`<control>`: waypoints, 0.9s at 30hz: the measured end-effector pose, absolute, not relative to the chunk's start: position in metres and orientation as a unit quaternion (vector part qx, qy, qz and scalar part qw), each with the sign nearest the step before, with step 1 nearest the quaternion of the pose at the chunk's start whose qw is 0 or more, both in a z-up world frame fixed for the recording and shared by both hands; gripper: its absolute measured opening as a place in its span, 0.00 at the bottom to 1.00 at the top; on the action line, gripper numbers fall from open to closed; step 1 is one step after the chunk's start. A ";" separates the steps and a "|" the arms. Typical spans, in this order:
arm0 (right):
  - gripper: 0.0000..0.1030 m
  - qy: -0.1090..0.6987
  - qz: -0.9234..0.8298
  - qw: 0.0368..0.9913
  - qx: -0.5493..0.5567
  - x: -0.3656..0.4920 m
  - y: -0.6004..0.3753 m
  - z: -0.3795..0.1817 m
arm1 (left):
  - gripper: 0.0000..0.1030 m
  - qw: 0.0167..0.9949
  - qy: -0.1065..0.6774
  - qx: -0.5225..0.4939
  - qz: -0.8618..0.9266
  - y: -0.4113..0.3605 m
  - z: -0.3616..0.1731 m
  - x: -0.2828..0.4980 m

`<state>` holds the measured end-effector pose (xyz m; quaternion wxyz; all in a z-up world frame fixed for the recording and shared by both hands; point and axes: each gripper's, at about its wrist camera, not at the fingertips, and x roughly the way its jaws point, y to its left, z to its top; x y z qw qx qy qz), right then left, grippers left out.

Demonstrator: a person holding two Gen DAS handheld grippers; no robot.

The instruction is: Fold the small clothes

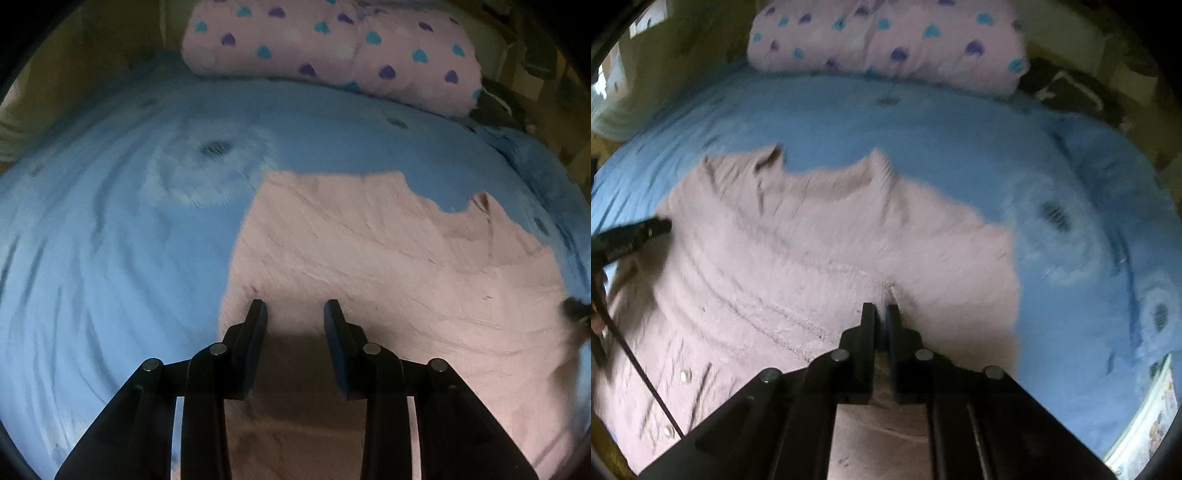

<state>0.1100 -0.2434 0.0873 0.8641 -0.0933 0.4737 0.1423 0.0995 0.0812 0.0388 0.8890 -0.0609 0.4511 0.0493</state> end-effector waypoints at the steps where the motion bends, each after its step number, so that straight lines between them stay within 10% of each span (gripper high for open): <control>1: 0.04 0.467 0.133 0.869 -0.094 0.112 -0.246 0.092 | 0.26 0.889 0.452 -0.060 0.051 0.082 0.038 0.102; 9: 0.07 0.489 0.128 0.859 -0.081 0.139 -0.259 0.050 | 0.26 0.888 0.449 -0.039 0.086 0.075 0.029 0.120; 16: 0.53 0.488 0.110 0.866 -0.010 0.133 -0.294 0.059 | 0.26 0.891 0.442 -0.025 0.100 0.071 0.036 0.119; 27: 0.61 0.521 0.050 0.838 0.156 0.123 -0.382 0.067 | 0.26 0.890 0.445 -0.070 0.069 0.059 0.038 0.148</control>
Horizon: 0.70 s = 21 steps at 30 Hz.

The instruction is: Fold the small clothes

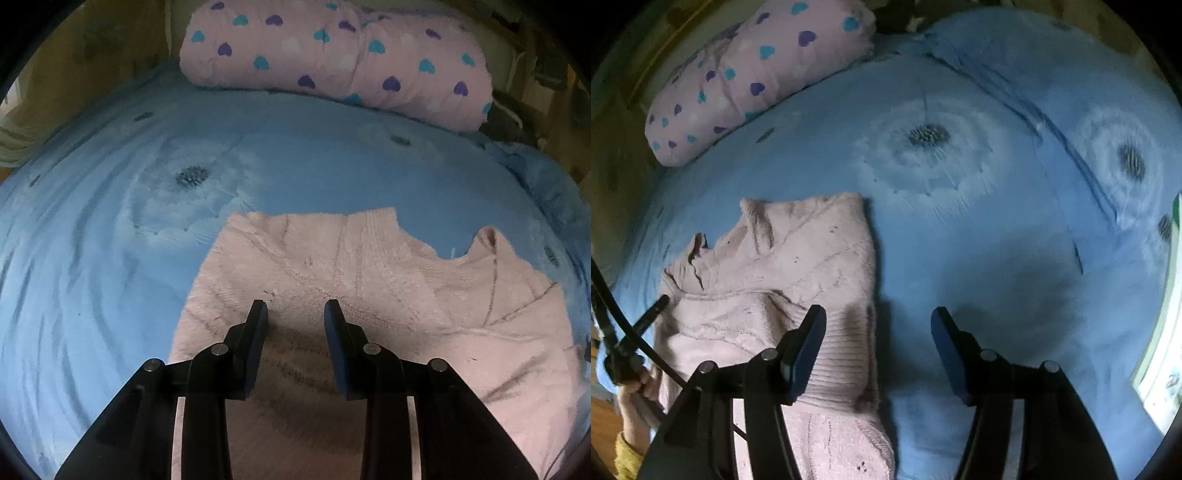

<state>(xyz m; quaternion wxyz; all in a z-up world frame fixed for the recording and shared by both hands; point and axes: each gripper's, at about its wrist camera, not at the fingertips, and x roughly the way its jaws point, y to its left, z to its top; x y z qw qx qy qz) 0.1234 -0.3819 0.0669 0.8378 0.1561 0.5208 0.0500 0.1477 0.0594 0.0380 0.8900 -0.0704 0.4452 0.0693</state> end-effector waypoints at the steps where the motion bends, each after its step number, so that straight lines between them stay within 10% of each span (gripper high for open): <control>1: 0.61 0.522 0.051 0.836 0.159 0.124 -0.382 0.063 | 0.26 0.887 0.451 -0.067 0.072 0.058 0.033 0.151; 6: 0.59 0.533 0.098 0.823 0.171 0.129 -0.369 0.051 | 0.26 0.886 0.451 -0.053 0.089 0.053 0.024 0.159; 9: 0.10 0.532 0.095 0.829 0.143 0.131 -0.361 0.047 | 0.26 0.886 0.450 -0.057 0.093 0.053 0.024 0.160; 21: 0.05 0.452 0.067 0.875 0.158 0.135 -0.385 0.075 | 0.26 0.895 0.431 -0.055 0.099 0.068 0.018 0.174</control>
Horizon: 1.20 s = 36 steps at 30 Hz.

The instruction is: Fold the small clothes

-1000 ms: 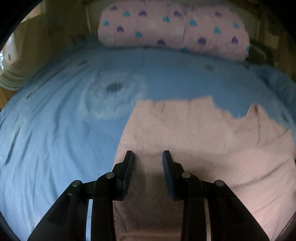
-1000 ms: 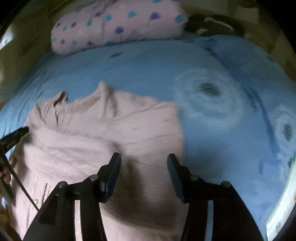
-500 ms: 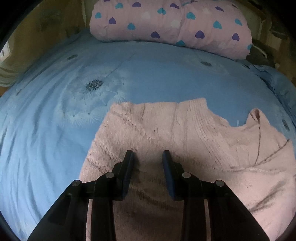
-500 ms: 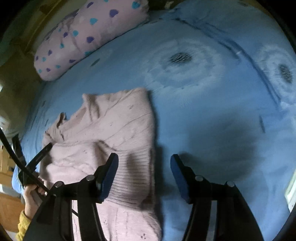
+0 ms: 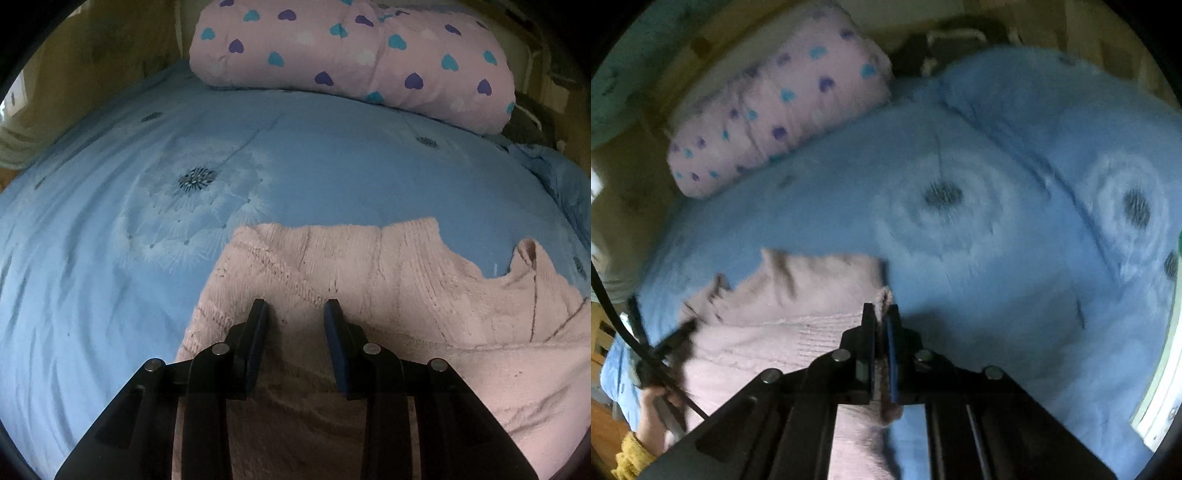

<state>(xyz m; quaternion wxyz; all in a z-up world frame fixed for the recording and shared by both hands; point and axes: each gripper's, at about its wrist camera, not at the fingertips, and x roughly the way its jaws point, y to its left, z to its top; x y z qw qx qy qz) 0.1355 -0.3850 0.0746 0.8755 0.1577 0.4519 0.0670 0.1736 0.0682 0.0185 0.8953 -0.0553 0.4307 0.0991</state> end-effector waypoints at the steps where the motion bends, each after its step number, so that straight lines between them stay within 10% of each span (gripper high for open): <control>1: 0.05 0.462 0.062 0.872 0.153 0.138 -0.385 0.066 | 0.26 0.896 0.430 -0.051 0.100 0.067 0.018 0.175; 8: 0.07 0.499 0.052 0.855 0.129 0.150 -0.382 0.029 | 0.26 0.898 0.426 -0.057 0.092 0.069 0.021 0.172; 12: 0.39 0.486 0.028 0.867 0.108 0.142 -0.380 0.041 | 0.26 0.893 0.437 -0.059 0.085 0.068 0.029 0.159; 18: 0.52 0.457 0.017 0.885 0.088 0.117 -0.372 0.071 | 0.26 0.892 0.446 -0.044 0.065 0.062 0.055 0.123; 36: 0.58 0.427 0.110 0.895 0.075 -0.020 -0.304 0.128 | 0.26 0.886 0.464 0.014 0.020 0.036 0.129 -0.025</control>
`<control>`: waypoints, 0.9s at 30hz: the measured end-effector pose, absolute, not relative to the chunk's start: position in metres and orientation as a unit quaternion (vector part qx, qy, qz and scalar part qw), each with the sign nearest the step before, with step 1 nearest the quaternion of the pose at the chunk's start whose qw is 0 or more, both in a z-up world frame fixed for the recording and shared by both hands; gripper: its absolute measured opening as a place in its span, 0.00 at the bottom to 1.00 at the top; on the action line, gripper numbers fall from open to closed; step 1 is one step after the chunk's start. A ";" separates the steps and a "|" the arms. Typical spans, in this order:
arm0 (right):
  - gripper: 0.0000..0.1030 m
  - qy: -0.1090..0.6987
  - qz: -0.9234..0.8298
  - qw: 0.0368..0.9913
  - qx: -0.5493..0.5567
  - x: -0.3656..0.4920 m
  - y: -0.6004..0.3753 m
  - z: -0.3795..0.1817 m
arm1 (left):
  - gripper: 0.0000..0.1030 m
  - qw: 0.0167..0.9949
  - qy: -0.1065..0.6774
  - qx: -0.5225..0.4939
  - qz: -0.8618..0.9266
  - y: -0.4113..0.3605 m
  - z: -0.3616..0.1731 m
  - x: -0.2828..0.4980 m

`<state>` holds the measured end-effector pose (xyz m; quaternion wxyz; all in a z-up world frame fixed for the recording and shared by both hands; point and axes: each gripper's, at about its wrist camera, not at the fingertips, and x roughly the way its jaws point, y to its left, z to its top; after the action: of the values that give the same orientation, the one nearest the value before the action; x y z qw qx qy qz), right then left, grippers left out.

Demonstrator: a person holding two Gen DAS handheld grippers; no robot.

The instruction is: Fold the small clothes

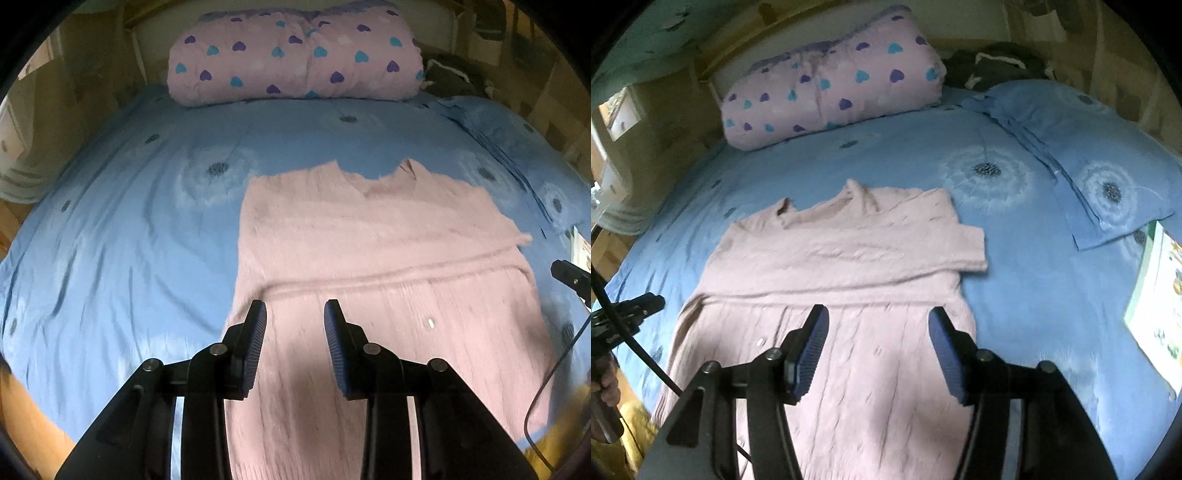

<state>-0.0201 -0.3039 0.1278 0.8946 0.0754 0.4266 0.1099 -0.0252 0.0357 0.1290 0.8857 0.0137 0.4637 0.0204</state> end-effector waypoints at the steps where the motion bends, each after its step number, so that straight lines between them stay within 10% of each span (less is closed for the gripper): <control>1: 0.58 0.426 0.111 0.895 0.073 -0.028 -0.303 0.129 | 0.26 0.886 0.464 0.012 0.023 0.035 0.128 -0.032; 27: 0.62 0.491 0.159 0.854 -0.067 -0.174 -0.236 0.092 | 0.26 0.830 0.551 0.029 -0.081 -0.005 0.073 -0.168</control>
<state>-0.1742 -0.2362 0.0919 0.8537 -0.0672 0.4915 0.1587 -0.1682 -0.0046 0.0727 0.8300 0.0291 0.5510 -0.0811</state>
